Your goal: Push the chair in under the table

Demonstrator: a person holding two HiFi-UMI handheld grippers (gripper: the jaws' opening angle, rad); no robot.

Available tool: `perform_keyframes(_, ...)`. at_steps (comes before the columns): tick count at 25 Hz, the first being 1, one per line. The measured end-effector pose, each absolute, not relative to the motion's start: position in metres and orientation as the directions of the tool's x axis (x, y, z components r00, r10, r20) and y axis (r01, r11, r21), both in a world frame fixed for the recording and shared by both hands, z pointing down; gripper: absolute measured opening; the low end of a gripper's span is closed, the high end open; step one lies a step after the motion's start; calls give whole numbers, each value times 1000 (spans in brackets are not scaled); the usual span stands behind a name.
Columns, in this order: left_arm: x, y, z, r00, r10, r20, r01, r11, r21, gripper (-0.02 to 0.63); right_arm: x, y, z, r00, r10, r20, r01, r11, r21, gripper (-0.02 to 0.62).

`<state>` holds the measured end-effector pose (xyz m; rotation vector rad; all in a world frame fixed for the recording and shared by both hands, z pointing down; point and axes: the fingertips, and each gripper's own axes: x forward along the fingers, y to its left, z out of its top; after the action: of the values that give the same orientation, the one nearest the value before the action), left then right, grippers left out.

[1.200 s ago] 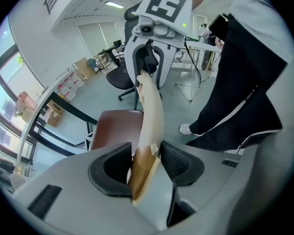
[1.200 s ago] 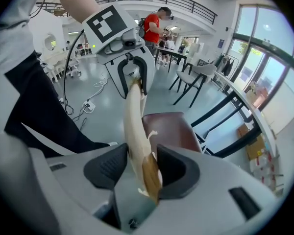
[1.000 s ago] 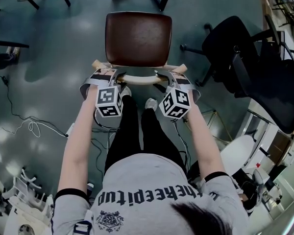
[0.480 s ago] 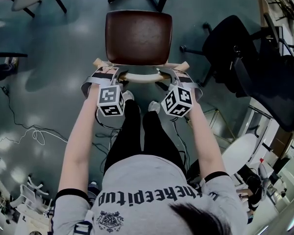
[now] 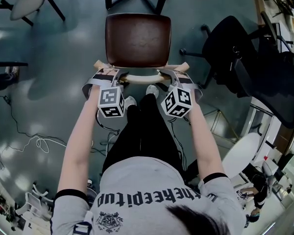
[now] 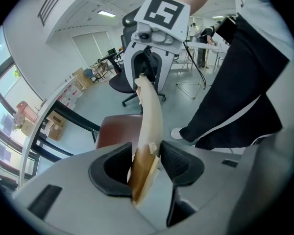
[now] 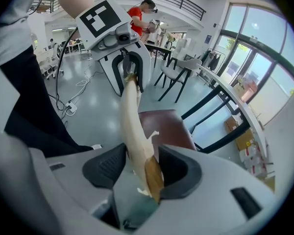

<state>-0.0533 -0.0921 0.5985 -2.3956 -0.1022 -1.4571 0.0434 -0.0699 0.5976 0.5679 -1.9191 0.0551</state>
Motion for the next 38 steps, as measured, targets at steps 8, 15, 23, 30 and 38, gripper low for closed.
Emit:
perform_keyframes(8,-51,-108,599,461,-111,880,230,-943,-239,192,45,-84,598,-320,-368,873,-407,886,224,212)
perform_keyframes(15,-42,-144,598,449,-125,885,216,-946,-243,192,55,-120,597,-317,-372,872,-404,885,231,212)
perform_keyframes(23,-33,-174,598,439,-116,891,214,-950,-229,193,64,-151,597,-331,-366,870,-388,893,228,210)
perform_keyframes(30,-26,-194,598,434,-115,894,210,-952,-224,193,71,-171,597,-341,-362,868,-380,897,225,210)
perform_keyframes(38,-24,-216,597,426,-118,897,207,-952,-224,195,73,-191,596,-347,-362,865,-376,899,225,209)
